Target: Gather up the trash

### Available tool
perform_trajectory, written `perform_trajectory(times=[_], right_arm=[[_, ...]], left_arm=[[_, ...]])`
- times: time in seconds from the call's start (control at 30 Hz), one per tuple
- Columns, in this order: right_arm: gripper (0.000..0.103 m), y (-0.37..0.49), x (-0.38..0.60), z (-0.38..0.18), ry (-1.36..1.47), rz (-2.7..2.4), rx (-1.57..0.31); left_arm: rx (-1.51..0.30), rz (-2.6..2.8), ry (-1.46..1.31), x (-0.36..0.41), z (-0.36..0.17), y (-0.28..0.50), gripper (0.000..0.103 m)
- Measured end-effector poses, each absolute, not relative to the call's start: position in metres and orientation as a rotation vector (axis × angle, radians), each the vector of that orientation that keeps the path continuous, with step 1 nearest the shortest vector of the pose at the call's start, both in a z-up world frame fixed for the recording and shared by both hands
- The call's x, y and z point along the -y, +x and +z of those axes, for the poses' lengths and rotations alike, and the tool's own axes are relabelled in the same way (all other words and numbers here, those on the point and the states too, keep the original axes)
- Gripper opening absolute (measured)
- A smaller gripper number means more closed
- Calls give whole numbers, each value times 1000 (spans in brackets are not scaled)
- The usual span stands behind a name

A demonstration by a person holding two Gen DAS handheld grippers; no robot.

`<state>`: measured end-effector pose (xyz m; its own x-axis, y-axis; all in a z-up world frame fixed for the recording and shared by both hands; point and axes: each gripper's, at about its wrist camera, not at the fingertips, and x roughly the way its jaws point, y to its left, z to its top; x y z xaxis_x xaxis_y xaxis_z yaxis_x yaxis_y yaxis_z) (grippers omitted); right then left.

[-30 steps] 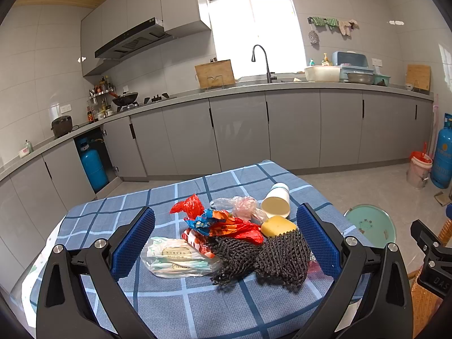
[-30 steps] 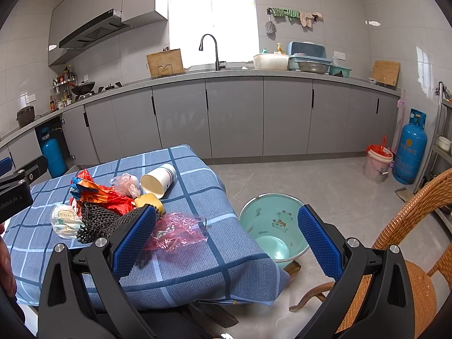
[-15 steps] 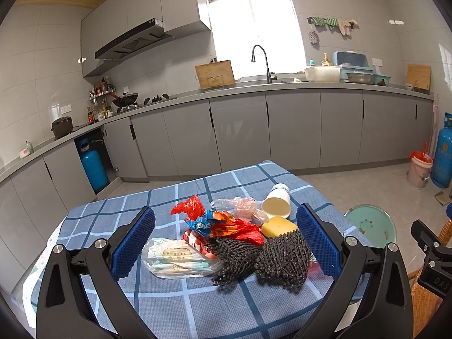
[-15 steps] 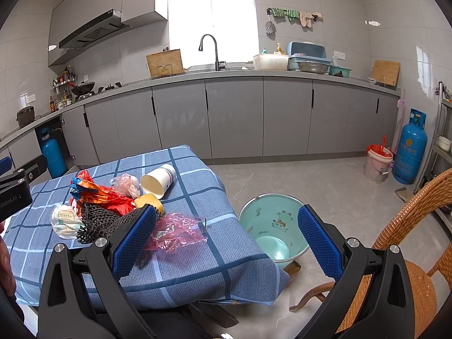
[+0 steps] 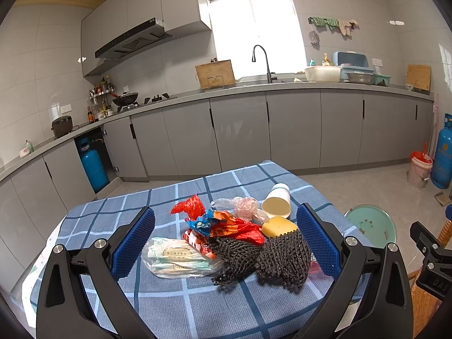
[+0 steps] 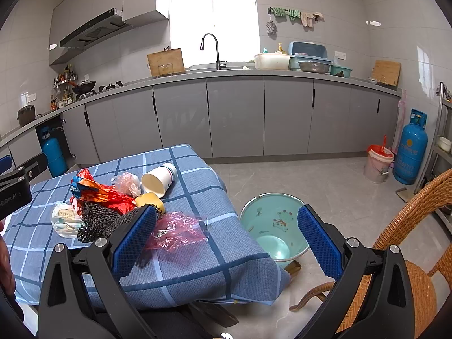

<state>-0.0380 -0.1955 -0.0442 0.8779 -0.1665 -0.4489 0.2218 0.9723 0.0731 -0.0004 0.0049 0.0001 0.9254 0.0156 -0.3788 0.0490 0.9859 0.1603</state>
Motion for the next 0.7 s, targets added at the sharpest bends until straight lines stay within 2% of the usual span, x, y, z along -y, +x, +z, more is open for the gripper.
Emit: perform_trajectory(times=[0.37, 0.7], right_arm=[[98, -31, 191, -50, 121, -195, -459], [98, 2, 172, -64, 86, -153, -483]], left_arm=[[-388, 36, 181, -20, -7, 6, 99], [-515, 192, 136, -95, -49, 40, 99]])
